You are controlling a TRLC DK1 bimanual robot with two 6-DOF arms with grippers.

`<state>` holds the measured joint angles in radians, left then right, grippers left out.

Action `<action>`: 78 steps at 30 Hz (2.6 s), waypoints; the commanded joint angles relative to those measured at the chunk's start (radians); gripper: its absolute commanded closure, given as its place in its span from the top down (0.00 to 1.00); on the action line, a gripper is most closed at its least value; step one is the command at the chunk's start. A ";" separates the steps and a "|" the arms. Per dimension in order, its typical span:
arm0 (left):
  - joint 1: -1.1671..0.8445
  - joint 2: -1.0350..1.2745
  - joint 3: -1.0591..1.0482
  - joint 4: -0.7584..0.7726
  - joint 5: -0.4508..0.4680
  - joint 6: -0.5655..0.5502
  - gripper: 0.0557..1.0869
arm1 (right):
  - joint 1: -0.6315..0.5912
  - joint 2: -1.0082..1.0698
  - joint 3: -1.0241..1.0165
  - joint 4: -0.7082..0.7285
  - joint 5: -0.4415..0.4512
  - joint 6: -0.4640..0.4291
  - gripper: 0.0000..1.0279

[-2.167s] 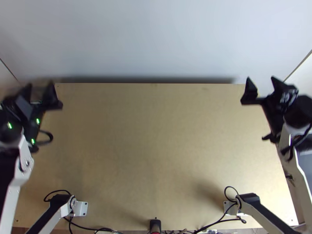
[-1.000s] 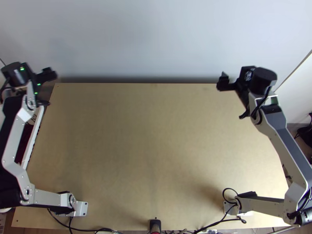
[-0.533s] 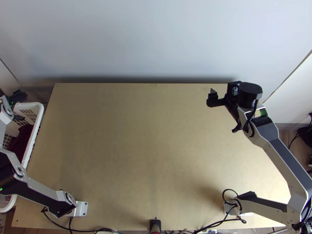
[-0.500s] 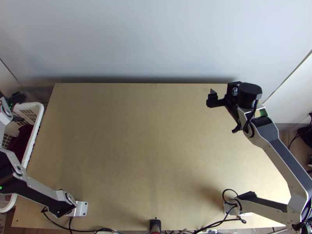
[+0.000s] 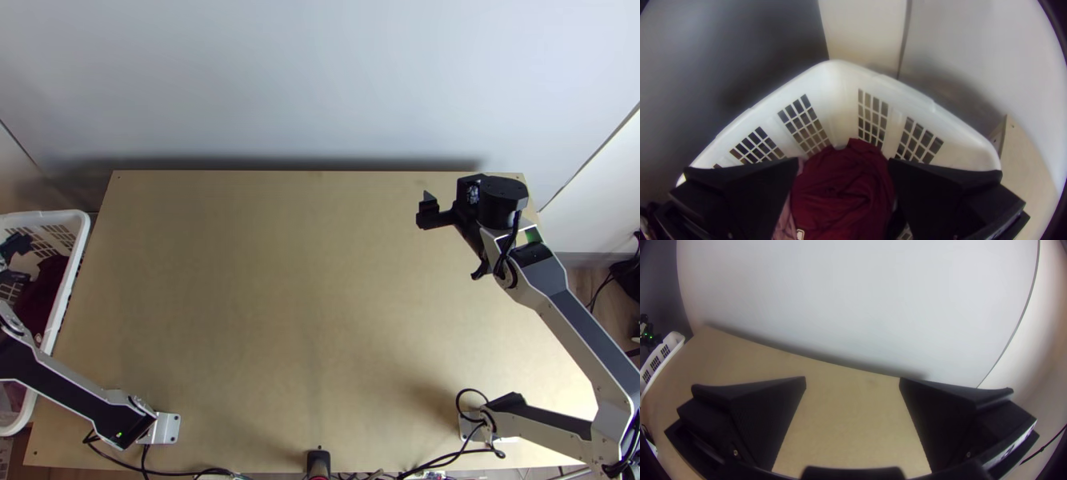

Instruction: Fold the t-shirt

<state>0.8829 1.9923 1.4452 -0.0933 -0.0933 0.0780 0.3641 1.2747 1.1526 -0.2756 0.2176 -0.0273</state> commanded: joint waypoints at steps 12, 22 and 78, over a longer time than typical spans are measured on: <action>0.148 0.270 0.040 0.073 0.010 0.092 0.95 | 0.015 -0.011 -0.008 -0.027 0.011 0.000 0.95; 0.146 0.375 0.007 0.125 0.012 0.086 0.95 | 0.009 -0.029 0.022 -0.054 0.032 -0.002 0.95; 0.128 0.169 0.377 -0.062 0.118 -0.076 0.04 | 0.003 -0.090 -0.031 -0.051 0.052 -0.052 0.95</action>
<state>1.0210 2.2715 1.7576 -0.0891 0.0158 0.0456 0.3676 1.2022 1.1316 -0.3264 0.2699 -0.0868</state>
